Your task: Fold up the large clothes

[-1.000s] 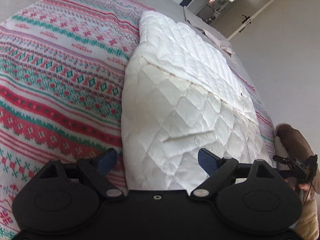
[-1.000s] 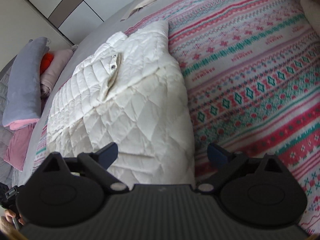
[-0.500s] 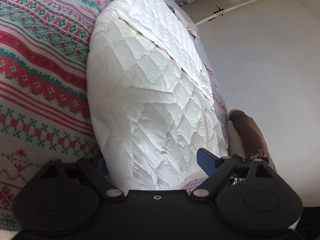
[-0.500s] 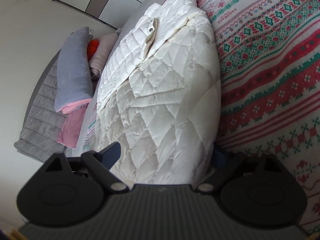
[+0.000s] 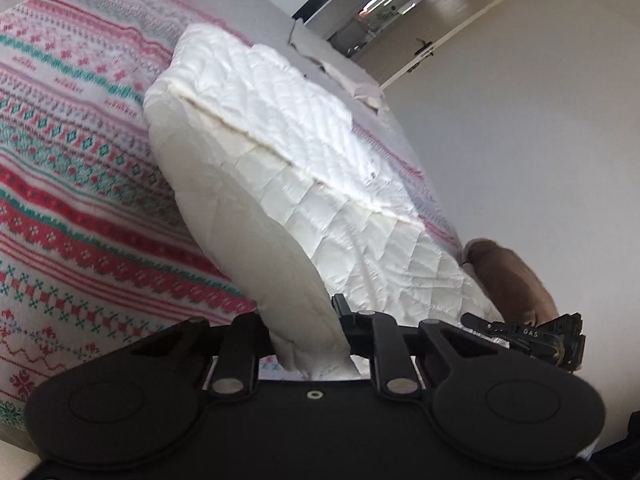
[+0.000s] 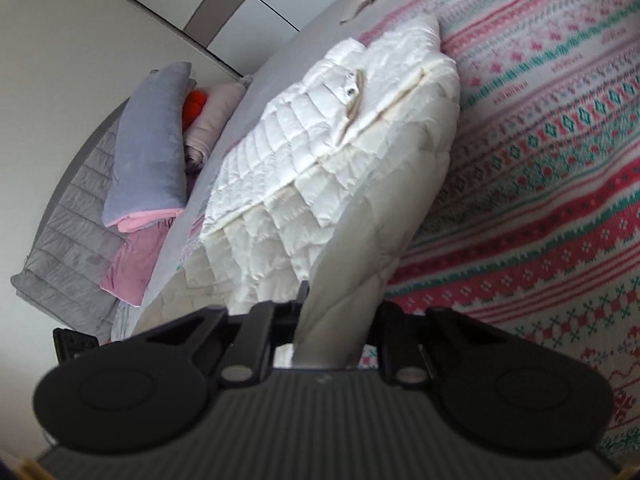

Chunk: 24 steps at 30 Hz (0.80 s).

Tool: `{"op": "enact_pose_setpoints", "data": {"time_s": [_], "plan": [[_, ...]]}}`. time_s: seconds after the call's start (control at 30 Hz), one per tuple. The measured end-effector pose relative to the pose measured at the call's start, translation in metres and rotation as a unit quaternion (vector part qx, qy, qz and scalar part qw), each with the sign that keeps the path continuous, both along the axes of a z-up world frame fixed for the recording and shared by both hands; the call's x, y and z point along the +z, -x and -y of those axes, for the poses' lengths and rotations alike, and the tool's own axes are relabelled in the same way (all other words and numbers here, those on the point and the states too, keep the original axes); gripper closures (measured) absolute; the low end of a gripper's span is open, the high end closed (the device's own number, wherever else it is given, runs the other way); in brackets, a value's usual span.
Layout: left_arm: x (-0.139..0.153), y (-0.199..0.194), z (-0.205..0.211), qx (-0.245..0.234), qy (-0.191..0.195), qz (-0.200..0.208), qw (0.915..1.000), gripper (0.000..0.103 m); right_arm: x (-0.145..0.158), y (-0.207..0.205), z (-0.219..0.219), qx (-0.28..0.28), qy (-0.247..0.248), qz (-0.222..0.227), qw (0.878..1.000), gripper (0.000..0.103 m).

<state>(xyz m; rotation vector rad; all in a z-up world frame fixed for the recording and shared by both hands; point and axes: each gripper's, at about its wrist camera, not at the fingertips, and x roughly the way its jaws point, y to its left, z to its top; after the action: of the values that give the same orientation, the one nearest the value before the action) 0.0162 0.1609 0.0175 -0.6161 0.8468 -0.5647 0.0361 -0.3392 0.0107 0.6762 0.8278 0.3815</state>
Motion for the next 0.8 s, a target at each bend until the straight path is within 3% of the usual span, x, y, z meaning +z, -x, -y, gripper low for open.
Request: {"op": "enact_pose_setpoints", "data": {"time_s": [0.2,0.47,0.63,0.8], "plan": [[0.045,0.031,-0.001,-0.021,0.037,0.073,0.9964,0.086,0.048,0.020,-0.001,0.003,0.009,0.051,0.999,0.092],[0.064,0.073,-0.016,-0.032,0.058,0.080,0.9946,0.086,0.065,0.069,0.010,-0.015,-0.014,0.070,0.997,0.092],[0.078,0.053,-0.013,-0.009,0.086,0.089,0.9923,0.086,0.074,0.061,0.012,-0.045,-0.026,0.075,0.996,0.092],[0.095,0.001,-0.021,0.077,0.133,0.086,0.9843,0.085,0.097,0.018,0.015,-0.083,-0.050,0.103,0.990,0.092]]}}
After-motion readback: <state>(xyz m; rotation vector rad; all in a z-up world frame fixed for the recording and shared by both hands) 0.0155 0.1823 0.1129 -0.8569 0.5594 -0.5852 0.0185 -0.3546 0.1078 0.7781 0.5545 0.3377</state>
